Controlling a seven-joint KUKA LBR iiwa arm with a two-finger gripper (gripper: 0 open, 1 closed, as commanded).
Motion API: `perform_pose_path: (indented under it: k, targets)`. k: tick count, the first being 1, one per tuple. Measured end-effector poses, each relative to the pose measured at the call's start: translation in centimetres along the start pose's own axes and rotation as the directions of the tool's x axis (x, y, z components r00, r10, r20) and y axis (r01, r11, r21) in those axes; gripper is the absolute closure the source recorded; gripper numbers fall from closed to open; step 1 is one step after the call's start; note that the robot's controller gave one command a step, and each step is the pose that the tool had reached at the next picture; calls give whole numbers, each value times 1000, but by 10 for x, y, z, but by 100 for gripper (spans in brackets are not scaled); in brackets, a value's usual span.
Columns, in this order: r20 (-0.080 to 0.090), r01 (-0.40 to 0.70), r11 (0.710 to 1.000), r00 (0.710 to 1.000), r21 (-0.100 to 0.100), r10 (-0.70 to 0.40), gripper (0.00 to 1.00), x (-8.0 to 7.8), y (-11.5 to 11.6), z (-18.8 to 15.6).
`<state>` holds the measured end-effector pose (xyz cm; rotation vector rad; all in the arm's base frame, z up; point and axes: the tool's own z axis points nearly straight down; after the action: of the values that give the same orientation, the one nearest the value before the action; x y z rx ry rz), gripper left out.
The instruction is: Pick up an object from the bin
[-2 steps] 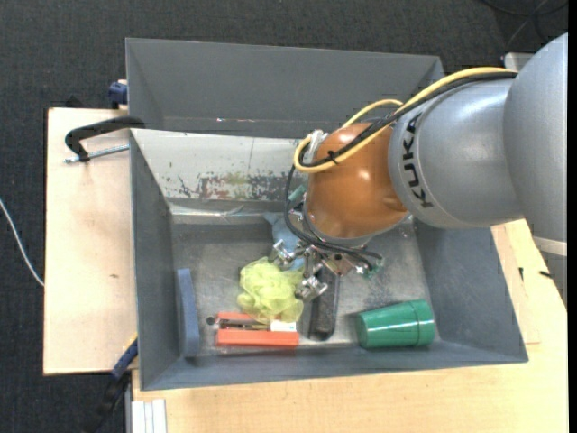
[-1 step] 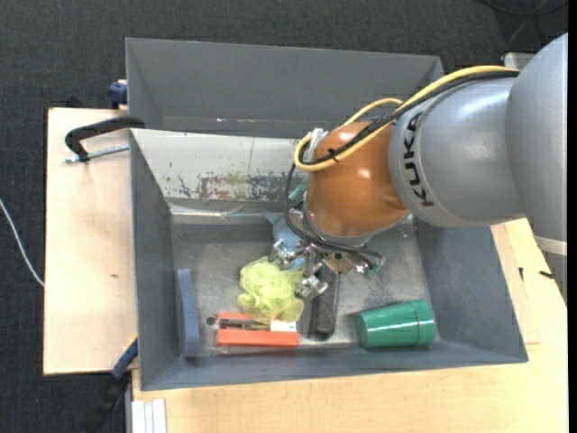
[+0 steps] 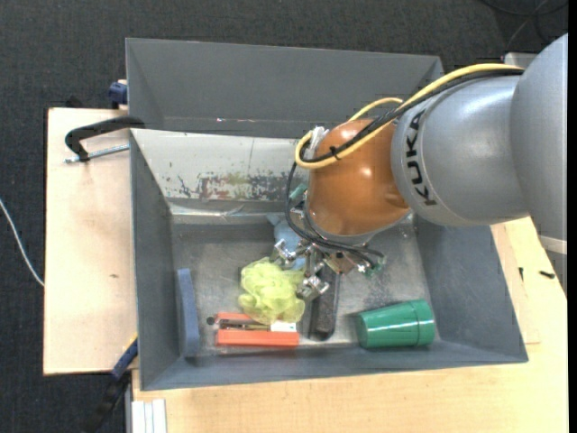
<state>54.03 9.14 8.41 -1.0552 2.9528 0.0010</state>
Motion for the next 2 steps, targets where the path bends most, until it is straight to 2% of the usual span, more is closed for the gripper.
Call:
perform_pose_path:
  k: [1, 2]
  targets:
    - [-6, 0, 1000, 1000, -4, 0, 100, 1, 1, -19]
    - [-1, 0, 1000, 1000, -1, 0, 100, -1, 0, -36]
